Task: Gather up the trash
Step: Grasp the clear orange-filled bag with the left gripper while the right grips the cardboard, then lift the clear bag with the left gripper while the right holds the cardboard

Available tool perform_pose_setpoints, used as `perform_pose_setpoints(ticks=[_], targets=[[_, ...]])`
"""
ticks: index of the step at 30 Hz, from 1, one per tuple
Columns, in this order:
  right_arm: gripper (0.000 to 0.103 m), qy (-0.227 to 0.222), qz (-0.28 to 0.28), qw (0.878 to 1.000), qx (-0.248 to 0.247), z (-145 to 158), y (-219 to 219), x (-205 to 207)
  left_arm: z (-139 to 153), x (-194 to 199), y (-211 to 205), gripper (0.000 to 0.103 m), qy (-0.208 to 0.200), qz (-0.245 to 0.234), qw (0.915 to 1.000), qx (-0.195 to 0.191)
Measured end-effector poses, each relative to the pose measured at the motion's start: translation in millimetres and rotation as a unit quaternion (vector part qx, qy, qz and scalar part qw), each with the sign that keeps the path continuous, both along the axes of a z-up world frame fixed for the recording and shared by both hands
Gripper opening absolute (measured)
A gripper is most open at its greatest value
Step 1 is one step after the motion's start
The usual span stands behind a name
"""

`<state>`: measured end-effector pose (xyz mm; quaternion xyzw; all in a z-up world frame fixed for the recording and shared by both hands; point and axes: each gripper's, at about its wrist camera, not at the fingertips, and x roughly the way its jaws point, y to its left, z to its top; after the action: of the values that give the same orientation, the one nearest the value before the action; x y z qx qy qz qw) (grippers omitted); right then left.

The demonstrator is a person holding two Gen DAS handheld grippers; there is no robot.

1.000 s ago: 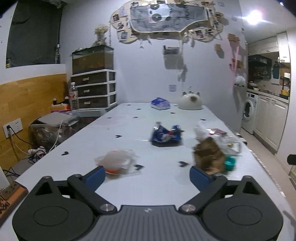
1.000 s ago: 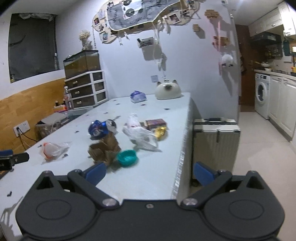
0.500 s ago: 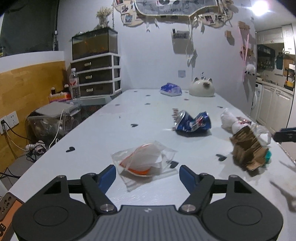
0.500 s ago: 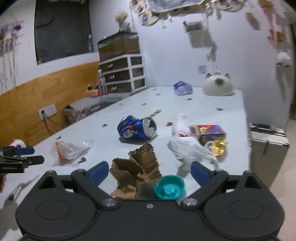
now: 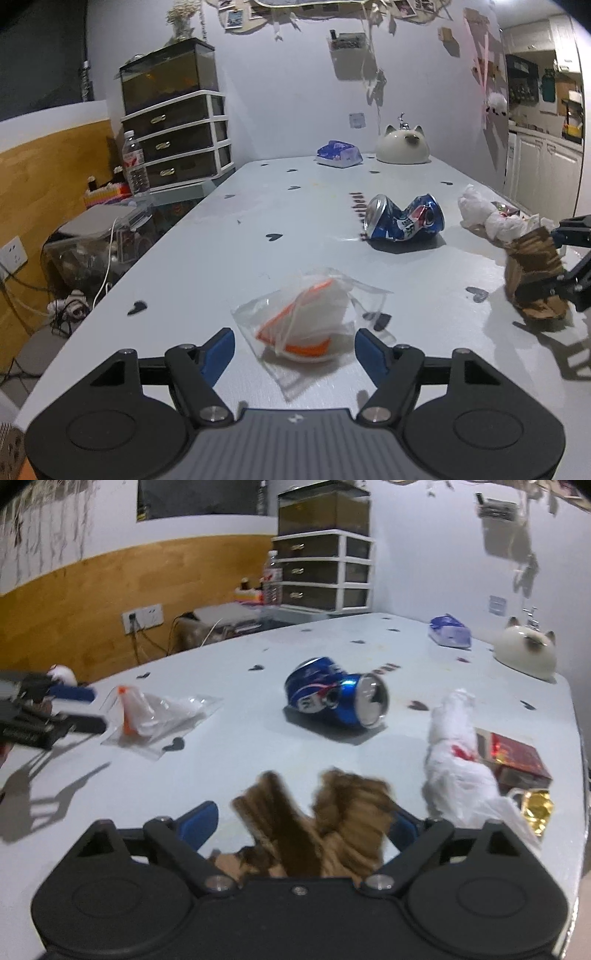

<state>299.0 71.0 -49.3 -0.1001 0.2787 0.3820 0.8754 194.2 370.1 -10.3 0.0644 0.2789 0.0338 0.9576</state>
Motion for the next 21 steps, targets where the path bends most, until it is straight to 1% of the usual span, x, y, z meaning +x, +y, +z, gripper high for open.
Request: perform_pose_setpoints(ticks=[1, 2, 3, 4, 5, 7, 10, 12, 13, 14, 15, 16, 19, 21], targets=[[0.087, 0.001, 0.000, 1.000, -0.001, -0.5, 2.2, -0.3, 0.0, 4.8, -0.5, 0.072, 0.000, -0.003, 1.0000, 0.003], [0.080, 0.005, -0.003, 1.000, -0.003, -1.5, 4.4, -0.3, -0.4, 9.0, -1.2, 0.072, 0.002, -0.006, 1.0000, 0.006], [0.070, 0.010, -0.004, 1.000, -0.005, -2.4, 5.7, -0.5, -1.0, 13.7, -2.4, 0.072, 0.005, -0.008, 0.9999, 0.010], [0.067, 0.016, -0.004, 1.000, -0.007, -3.8, 7.3, -1.6, -1.9, 18.2, -3.5, 0.069, 0.008, -0.010, 0.9998, 0.015], [0.065, 0.019, -0.006, 1.000, -0.007, -4.4, 7.4, -3.5, -2.8, 22.4, -4.3, 0.066, 0.012, -0.010, 0.9997, 0.021], [0.064, 0.021, -0.007, 1.000, -0.002, -4.1, 4.7, -8.8, -3.9, 29.9, -4.0, 0.062, 0.019, -0.009, 0.9995, 0.023], [0.063, 0.033, -0.017, 0.999, 0.012, -2.0, -1.4, -16.3, -3.7, 38.2, -5.6, 0.052, 0.022, -0.006, 0.9991, 0.037], [0.062, 0.039, -0.025, 0.999, 0.022, -0.3, -6.2, -22.7, -2.4, 40.8, -7.0, 0.046, 0.023, -0.008, 0.9990, 0.038], [0.062, 0.041, -0.027, 0.998, 0.030, 1.0, -9.5, -26.9, -1.7, 41.8, -8.5, 0.042, 0.023, -0.009, 0.9989, 0.040], [0.062, 0.042, -0.029, 0.998, 0.037, 2.3, -12.3, -30.4, -1.3, 42.6, -10.6, 0.034, 0.024, -0.010, 0.9987, 0.043], [0.062, 0.044, -0.031, 0.998, 0.042, 3.5, -13.9, -32.8, -1.3, 43.5, -13.6, 0.029, 0.027, -0.011, 0.9984, 0.049], [0.062, 0.045, -0.033, 0.997, 0.047, 4.7, -16.0, -36.1, -1.9, 43.9, -16.0, 0.022, 0.029, -0.009, 0.9980, 0.055], [0.061, 0.046, -0.045, 0.996, 0.057, 8.7, -20.7, -44.9, -4.4, 42.9, -24.2, 0.018, 0.037, -0.010, 0.9967, 0.072], [0.061, 0.047, -0.051, 0.996, 0.063, 11.3, -23.0, -50.1, -4.5, 38.9, -28.9, 0.016, 0.036, -0.012, 0.9966, 0.073]])
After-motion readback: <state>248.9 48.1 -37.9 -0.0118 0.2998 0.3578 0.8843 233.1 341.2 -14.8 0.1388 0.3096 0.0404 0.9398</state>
